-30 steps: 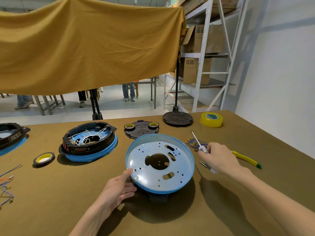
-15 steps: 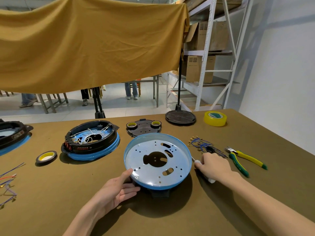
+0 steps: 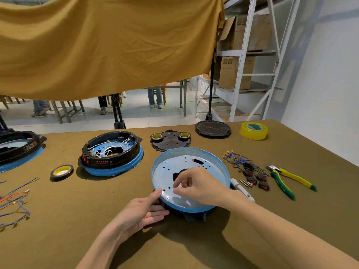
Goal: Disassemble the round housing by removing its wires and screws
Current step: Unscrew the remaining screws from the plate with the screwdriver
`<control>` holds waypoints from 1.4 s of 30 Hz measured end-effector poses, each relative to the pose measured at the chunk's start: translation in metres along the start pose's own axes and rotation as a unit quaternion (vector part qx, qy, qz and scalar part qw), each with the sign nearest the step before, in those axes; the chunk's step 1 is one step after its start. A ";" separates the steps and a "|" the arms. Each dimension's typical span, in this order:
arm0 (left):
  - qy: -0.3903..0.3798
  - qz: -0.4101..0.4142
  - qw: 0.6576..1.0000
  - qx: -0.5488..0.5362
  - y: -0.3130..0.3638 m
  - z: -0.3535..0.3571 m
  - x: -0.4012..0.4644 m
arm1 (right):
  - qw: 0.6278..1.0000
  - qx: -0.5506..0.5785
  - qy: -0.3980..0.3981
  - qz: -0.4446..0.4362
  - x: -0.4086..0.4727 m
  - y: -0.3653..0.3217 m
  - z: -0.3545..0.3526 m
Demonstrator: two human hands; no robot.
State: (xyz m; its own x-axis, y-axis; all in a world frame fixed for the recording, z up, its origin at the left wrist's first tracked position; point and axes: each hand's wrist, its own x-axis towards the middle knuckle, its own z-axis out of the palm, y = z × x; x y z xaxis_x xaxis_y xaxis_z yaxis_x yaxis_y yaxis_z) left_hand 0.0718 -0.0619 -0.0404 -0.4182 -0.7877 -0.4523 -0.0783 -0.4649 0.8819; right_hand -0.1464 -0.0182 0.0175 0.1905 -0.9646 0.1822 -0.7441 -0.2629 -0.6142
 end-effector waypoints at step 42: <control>0.001 0.025 0.996 0.080 0.002 0.001 -0.014 | 0.996 -0.029 -0.074 -0.048 0.007 -0.011 0.016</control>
State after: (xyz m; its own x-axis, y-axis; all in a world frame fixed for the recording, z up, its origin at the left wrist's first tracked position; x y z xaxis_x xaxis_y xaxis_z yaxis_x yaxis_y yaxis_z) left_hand 0.0763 -0.0517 -0.0324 -0.4228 -0.8099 -0.4067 -0.2000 -0.3543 0.9135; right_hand -0.1262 -0.0225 0.0135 0.3515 -0.9283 0.1212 -0.7528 -0.3572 -0.5529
